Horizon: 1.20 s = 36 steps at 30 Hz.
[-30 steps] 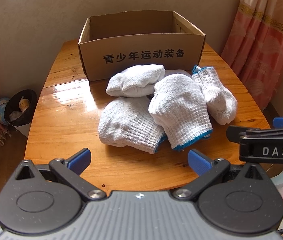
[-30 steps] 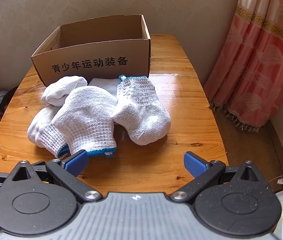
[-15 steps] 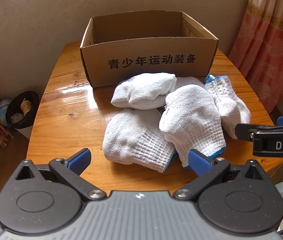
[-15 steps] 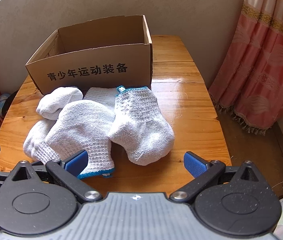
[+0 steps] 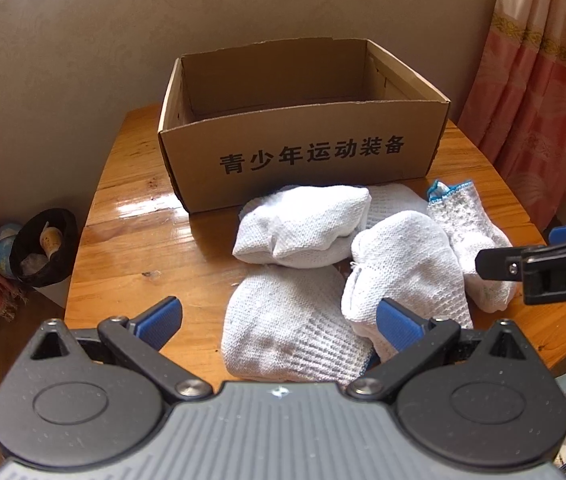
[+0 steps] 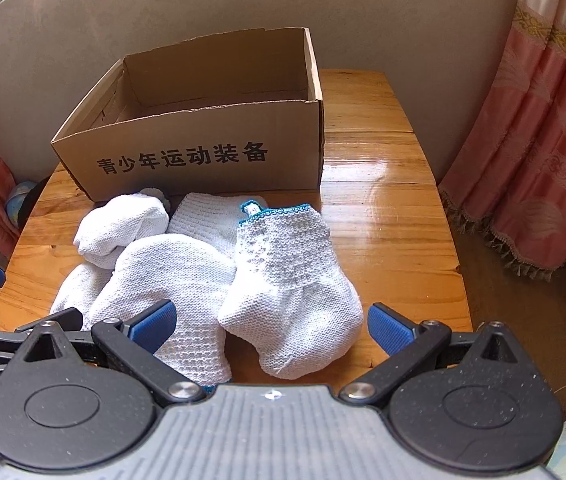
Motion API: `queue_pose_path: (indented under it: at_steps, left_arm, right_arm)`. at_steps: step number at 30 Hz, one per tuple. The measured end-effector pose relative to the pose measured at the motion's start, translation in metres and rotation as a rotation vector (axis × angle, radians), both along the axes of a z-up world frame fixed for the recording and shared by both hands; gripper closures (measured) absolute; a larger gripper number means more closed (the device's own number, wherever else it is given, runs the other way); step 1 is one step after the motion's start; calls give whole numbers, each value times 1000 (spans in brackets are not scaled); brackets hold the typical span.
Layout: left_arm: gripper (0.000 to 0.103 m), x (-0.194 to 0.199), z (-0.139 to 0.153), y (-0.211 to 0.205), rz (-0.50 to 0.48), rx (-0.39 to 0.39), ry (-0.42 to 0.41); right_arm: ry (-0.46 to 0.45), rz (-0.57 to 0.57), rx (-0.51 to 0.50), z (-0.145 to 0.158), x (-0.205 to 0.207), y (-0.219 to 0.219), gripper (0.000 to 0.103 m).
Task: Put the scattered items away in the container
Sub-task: 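Move the left tool toward the glove pile and lower it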
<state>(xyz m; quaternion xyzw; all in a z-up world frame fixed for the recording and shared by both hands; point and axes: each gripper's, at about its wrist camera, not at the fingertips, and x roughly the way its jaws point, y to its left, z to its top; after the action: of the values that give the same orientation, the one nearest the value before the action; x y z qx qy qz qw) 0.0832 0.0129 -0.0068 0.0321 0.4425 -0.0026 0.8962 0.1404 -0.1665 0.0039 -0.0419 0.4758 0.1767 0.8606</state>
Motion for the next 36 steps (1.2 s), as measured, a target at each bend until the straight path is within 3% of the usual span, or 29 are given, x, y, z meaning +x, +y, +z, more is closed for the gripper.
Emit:
queue_pose_path:
  at_steps: [2, 9, 19, 23, 27, 33, 36]
  left_arm:
    - [1, 2, -1, -1, -13, 21, -12]
    - [1, 4, -6, -2, -53, -32, 3]
    - [1, -1, -16, -12, -117, 69, 30]
    - [1, -5, -19, -8, -148, 55, 48]
    - [1, -13, -18, -9, -187, 103, 18]
    - [1, -10, -25, -1, -171, 110, 103]
    - [1, -13, -30, 3, -162, 103, 108]
  right_arm:
    - [4, 10, 12, 0, 5, -3, 0]
    - [11, 32, 26, -3, 14, -13, 0]
    - [-20, 172, 72, -3, 4, -9, 0]
    - [21, 202, 101, -4, -1, -9, 0]
    - [49, 212, 119, -6, -6, -10, 0]
    - [65, 239, 135, -10, -16, -9, 0]
    - [72, 257, 143, -13, -21, -9, 0]
